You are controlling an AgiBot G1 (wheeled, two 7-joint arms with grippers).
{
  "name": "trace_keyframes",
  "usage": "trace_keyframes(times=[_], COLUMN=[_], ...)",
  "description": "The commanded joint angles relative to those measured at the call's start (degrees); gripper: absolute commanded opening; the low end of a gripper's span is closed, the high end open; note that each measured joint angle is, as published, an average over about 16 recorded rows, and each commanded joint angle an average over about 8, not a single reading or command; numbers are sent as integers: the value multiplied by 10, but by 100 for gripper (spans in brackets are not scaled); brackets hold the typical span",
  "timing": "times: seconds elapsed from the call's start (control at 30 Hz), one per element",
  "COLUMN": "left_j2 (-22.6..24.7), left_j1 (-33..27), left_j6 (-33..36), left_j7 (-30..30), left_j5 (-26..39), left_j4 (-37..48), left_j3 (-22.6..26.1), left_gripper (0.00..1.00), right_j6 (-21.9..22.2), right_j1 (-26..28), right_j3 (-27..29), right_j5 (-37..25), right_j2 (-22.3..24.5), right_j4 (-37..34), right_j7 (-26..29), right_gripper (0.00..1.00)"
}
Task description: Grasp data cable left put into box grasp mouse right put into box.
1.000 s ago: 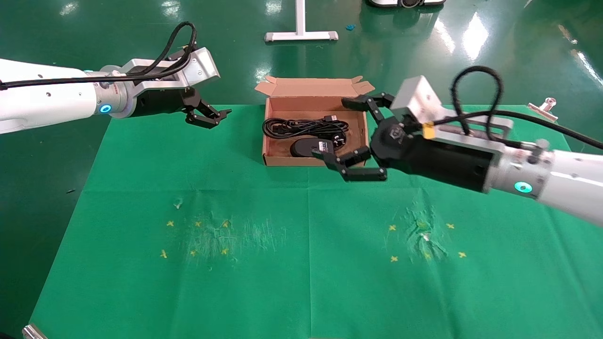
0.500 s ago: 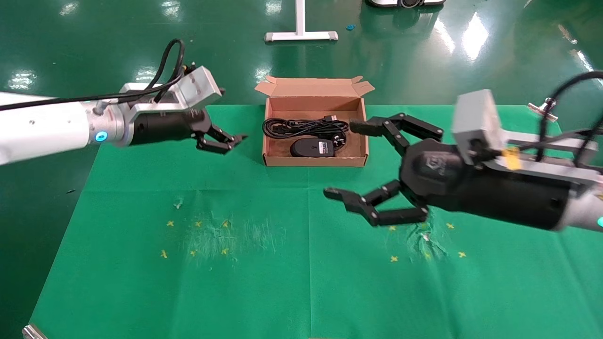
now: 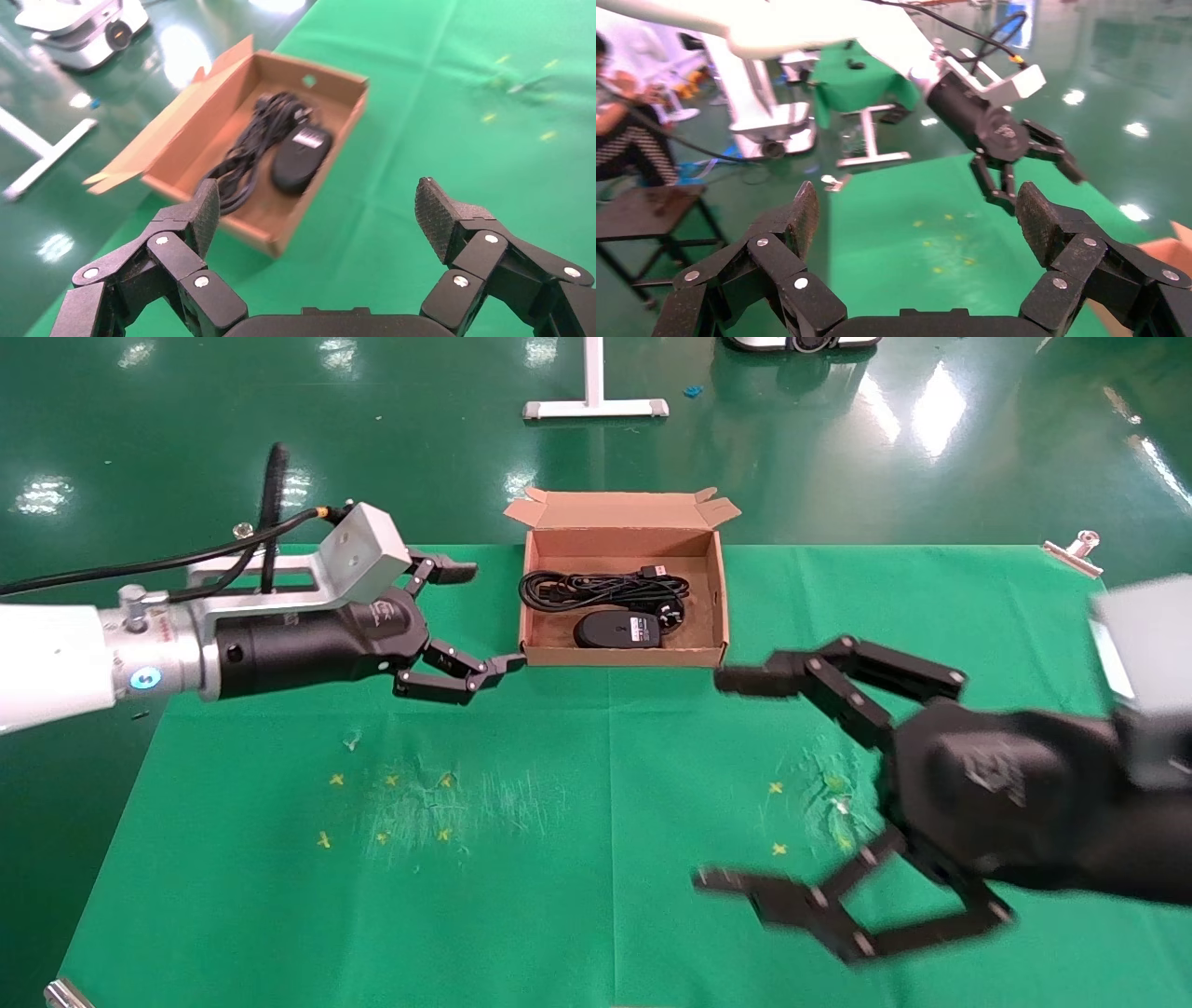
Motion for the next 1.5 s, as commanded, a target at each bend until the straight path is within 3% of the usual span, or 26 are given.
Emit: trace_keyframes(times=[0.03,1.1,1.5], left_j2=[-8,-136,-143], left_j1=[13,216,229], left_j6=[15,243,256], left_j7=[-2,-28,-29], left_j5=[-16,-268,-284], left_j4=[-11,-183,-193], left_j3=[-14,-234,-248], left_gripper=[100,100,100], right_j6=[-13,-14,-14], right_j1=[-5,-5,-6], right_j3=[3,2,2], right_j5=[14,17,17], right_j2=[10,12,12], right_j4=[7,7,7], right_j7=[5,5,5], right_gripper=[100,100,100])
